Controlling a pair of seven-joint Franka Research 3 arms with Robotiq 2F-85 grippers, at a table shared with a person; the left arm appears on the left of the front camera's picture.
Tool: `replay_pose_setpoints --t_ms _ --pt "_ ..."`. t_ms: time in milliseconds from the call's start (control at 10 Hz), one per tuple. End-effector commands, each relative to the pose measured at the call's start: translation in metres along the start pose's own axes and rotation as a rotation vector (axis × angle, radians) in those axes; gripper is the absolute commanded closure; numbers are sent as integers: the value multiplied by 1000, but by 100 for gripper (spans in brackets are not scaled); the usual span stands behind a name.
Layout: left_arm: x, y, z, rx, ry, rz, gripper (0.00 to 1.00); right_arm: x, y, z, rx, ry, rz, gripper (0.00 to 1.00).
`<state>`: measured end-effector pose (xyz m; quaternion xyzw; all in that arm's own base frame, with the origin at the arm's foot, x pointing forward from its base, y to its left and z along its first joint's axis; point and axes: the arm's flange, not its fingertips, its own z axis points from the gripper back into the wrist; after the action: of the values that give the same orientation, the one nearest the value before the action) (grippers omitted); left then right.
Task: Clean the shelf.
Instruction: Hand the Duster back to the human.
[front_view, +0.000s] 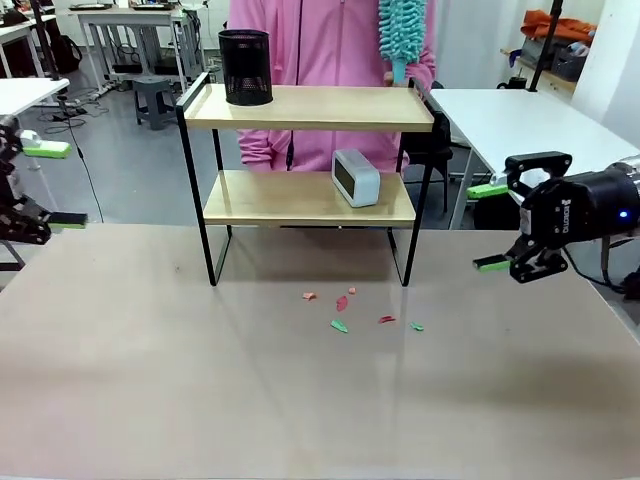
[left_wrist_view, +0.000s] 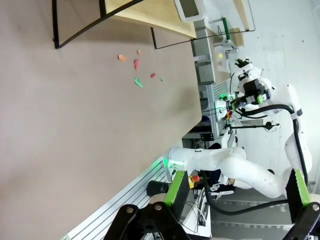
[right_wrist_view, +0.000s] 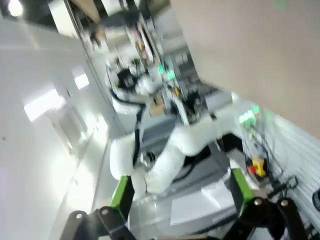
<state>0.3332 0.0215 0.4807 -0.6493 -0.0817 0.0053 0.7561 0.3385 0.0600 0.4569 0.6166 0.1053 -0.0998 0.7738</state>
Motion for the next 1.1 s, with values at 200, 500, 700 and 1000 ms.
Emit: replay_pose_setpoints --t_ms 200,500,700,1000 --pt "-2 -2 8 -15 -12 -5 0 -11 2 -8 -18 79 1 0" --pt "-2 -2 8 -15 -12 -5 0 -11 2 -8 -18 79 1 0" --pt "-2 -2 8 -15 -12 -5 0 -11 2 -8 -18 79 1 0" --pt "-2 -2 8 -15 -12 -5 0 -11 2 -8 -18 79 1 0"
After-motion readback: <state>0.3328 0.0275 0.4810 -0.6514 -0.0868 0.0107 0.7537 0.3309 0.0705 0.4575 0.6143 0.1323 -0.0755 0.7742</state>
